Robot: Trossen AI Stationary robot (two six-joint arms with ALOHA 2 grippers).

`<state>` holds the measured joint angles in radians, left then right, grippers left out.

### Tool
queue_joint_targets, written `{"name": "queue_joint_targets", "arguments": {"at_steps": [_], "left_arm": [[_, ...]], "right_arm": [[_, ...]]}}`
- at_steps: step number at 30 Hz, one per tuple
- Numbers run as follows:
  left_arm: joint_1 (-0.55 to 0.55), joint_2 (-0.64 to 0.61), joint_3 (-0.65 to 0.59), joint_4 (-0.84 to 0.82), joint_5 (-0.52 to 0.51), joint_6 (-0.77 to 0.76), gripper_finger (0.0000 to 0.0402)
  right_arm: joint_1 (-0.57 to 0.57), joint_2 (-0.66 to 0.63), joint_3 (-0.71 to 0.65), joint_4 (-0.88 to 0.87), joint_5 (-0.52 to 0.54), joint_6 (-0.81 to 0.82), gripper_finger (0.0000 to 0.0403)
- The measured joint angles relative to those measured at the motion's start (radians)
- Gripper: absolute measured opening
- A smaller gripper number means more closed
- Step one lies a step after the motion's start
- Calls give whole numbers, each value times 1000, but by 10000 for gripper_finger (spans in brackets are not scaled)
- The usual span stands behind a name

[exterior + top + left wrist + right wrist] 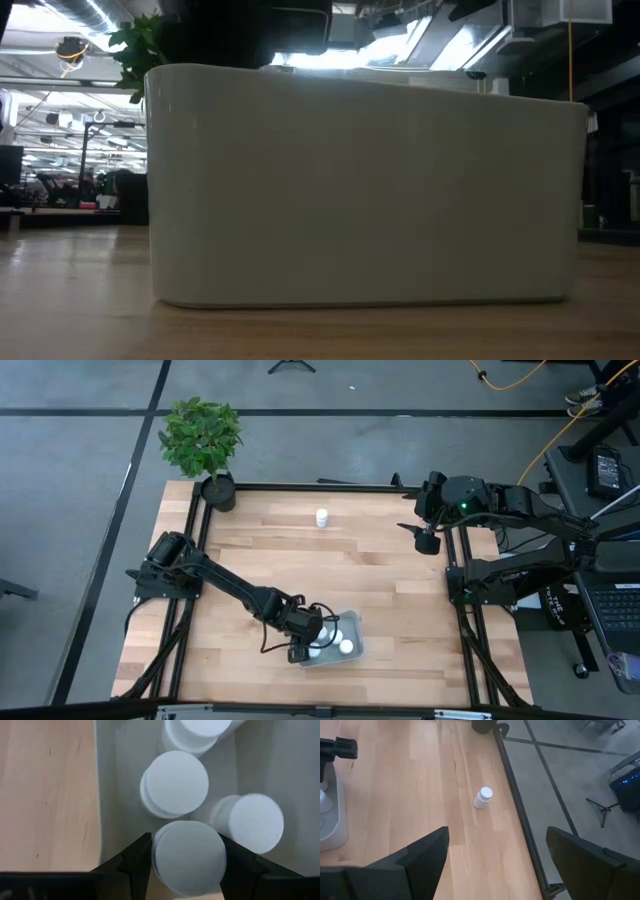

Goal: Pick and place pill bottles into a basket
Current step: Put the white medicine bottle into the gray bin

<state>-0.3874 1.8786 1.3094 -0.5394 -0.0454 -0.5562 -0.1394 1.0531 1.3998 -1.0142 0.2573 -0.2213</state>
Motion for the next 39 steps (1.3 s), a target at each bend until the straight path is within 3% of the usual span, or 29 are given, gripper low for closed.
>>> {"name": "queue_joint_targets", "arguments": {"at_steps": [6,12,16,22,28,34,39], "left_arm": [[3,0,0,19,12,-24,179],[18,0,1,18,22,-102,277],[25,0,1,17,40,-112,307],[39,-10,7,-9,140,-130,315],[50,-32,114,-226,173,-67,315],[63,-70,243,-353,94,-33,316],[65,-100,376,-444,-25,-33,315]], "right_arm": [[0,0,0,0,0,-14,333],[0,0,0,0,0,-23,333],[0,0,0,0,0,-23,333],[0,0,0,0,0,-26,333],[0,0,0,5,-1,-47,333],[-1,4,0,49,-74,-47,333],[-1,26,-70,221,-172,-50,333]]}}
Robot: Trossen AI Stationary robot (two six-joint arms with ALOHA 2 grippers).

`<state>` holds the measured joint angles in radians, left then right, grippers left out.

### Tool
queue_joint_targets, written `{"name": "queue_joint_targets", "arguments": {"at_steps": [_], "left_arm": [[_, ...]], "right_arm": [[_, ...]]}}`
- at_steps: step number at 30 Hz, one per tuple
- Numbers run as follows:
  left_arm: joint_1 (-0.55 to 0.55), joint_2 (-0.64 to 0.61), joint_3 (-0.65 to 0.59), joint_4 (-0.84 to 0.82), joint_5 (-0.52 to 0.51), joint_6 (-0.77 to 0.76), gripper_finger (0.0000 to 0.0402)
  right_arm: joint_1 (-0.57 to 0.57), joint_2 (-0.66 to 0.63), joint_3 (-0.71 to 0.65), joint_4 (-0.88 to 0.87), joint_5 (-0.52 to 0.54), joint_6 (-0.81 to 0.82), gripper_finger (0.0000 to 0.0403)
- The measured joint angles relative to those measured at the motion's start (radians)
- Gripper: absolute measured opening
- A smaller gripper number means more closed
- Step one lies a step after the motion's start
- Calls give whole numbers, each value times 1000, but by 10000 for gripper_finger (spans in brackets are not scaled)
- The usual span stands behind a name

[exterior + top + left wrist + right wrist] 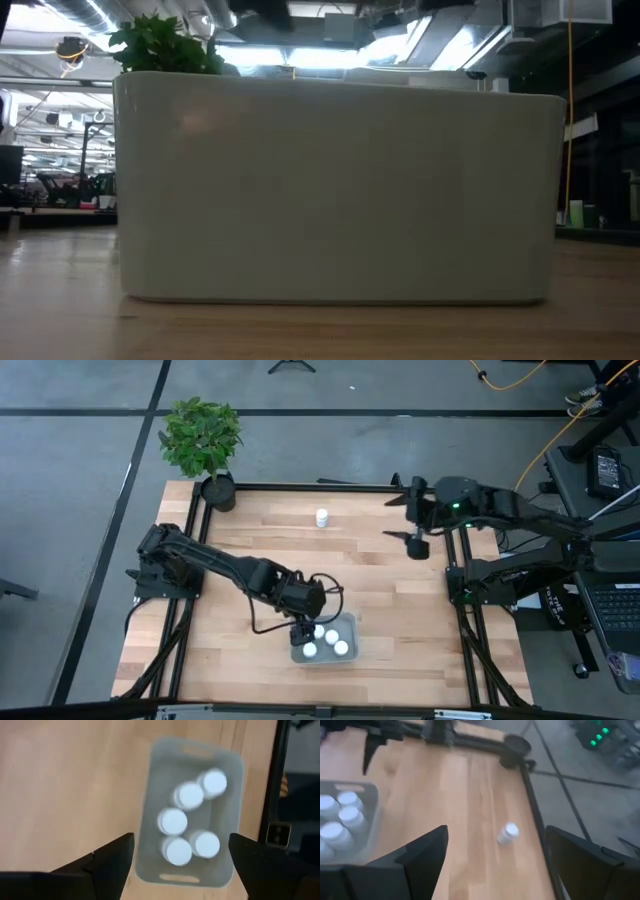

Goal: Pick and place pill bottles into a basket
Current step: Put the white medicine bottle into the gray bin

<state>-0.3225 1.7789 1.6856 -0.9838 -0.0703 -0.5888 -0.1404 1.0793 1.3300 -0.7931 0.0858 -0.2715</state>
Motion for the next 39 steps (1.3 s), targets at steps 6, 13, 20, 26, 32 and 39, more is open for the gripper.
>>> {"name": "queue_joint_targets", "arguments": {"at_steps": [6,13,20,26,32,39], "left_arm": [[0,-18,151,-115,-122,-32,317],[-19,-27,278,-278,-149,-69,317],[-67,-92,307,-282,-205,-55,317],[-98,-172,307,-277,-392,-53,317],[-140,-222,307,-277,-504,-52,317],[-170,-234,307,-325,-555,-53,317]], "right_arm": [[-64,158,-68,176,-134,-51,333],[-213,499,54,206,-325,-54,333],[-308,762,268,168,-349,-78,333],[-353,925,478,91,-316,-71,333],[-377,1066,629,-38,-258,-42,333],[-375,1149,693,-114,-237,33,333]]}}
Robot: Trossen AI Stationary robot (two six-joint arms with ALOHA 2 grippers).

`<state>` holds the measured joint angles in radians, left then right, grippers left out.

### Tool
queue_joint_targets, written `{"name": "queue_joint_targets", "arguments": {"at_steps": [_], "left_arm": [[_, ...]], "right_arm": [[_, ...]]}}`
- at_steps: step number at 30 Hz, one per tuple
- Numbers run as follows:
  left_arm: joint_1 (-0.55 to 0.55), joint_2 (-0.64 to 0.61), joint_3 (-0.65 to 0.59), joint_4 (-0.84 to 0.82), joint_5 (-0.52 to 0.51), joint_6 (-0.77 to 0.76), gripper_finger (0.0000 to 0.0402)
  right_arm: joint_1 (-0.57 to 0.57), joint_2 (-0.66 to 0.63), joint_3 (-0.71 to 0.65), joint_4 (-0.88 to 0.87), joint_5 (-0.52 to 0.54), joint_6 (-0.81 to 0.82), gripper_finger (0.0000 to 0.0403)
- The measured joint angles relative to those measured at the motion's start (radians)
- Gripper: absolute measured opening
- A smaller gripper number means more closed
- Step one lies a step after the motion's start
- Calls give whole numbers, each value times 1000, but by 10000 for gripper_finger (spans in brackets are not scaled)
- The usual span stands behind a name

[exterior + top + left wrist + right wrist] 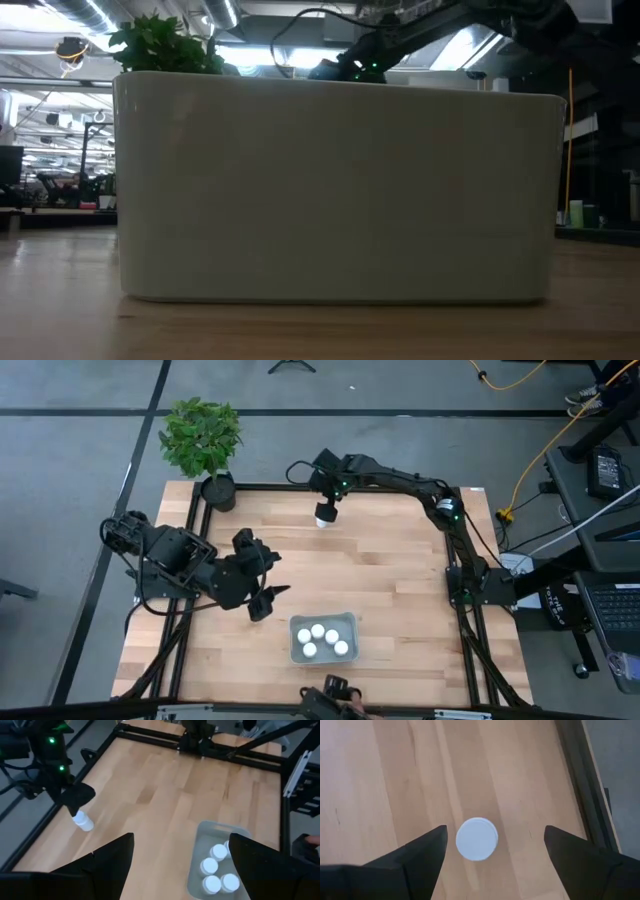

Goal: Pick and place pill bottles into a basket
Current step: Put the white medicine bottle into the gray bin

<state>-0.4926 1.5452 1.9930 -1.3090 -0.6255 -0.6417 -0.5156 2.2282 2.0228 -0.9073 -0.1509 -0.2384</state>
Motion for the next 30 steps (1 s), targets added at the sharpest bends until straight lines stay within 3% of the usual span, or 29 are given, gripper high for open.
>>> {"name": "queue_joint_targets", "arguments": {"at_steps": [30], "left_arm": [[-5,0,0,-42,-10,-2,317]], "right_arm": [[40,36,2,-15,55,50,333]]}}
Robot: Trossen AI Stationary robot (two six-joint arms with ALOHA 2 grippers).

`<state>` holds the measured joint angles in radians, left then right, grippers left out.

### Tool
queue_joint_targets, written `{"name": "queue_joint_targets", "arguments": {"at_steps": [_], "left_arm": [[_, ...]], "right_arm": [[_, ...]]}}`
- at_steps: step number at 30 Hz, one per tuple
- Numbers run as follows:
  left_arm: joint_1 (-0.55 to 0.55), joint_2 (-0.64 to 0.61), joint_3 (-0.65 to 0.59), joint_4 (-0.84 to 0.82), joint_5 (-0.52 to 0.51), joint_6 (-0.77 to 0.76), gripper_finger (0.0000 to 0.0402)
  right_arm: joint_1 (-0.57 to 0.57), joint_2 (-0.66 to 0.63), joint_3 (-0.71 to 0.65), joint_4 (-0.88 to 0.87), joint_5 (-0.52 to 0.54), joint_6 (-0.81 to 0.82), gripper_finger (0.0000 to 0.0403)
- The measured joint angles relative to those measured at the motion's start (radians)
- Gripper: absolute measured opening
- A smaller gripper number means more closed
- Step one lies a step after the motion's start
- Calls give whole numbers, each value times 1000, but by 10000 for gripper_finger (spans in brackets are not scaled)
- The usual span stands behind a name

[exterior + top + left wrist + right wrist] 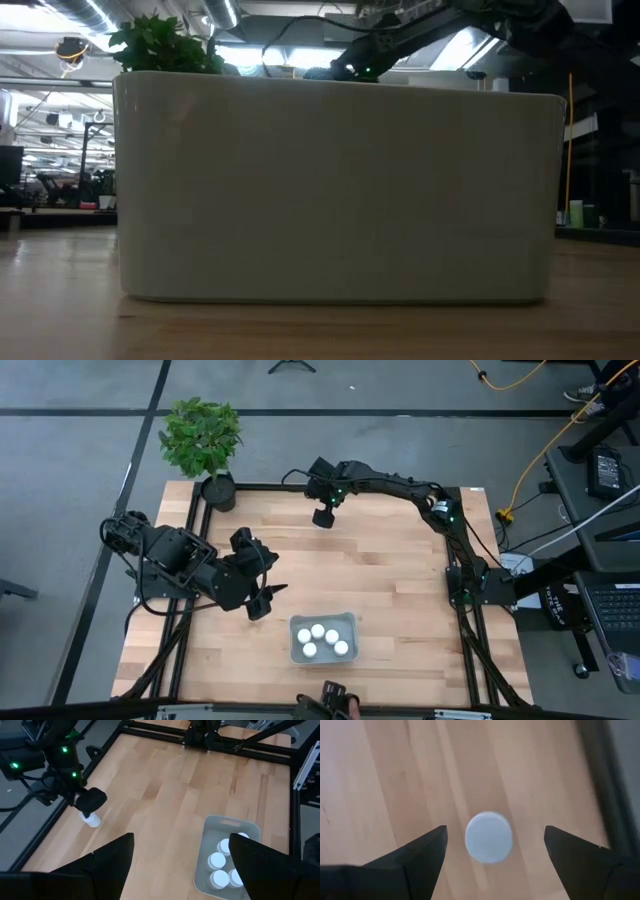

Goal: Pick and place pill bottles into a basket
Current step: Put the white medicine bottle into the gray bin

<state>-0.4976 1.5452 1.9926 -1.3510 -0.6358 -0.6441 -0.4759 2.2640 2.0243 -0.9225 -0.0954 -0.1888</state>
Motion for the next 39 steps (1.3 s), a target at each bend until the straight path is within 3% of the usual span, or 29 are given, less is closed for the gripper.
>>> {"name": "queue_joint_targets", "arguments": {"at_steps": [20,25,32,39], "left_arm": [[-13,0,0,-6,0,-40,317],[-13,0,0,-13,0,-42,317],[-13,0,0,-14,0,-37,317],[-13,0,0,-14,0,-25,317]], "right_arm": [[-6,115,-1,3,0,0,328],[-6,115,-1,27,0,0,282],[-6,114,-1,8,-1,-1,168],[12,107,0,-77,-34,-7,168]]}}
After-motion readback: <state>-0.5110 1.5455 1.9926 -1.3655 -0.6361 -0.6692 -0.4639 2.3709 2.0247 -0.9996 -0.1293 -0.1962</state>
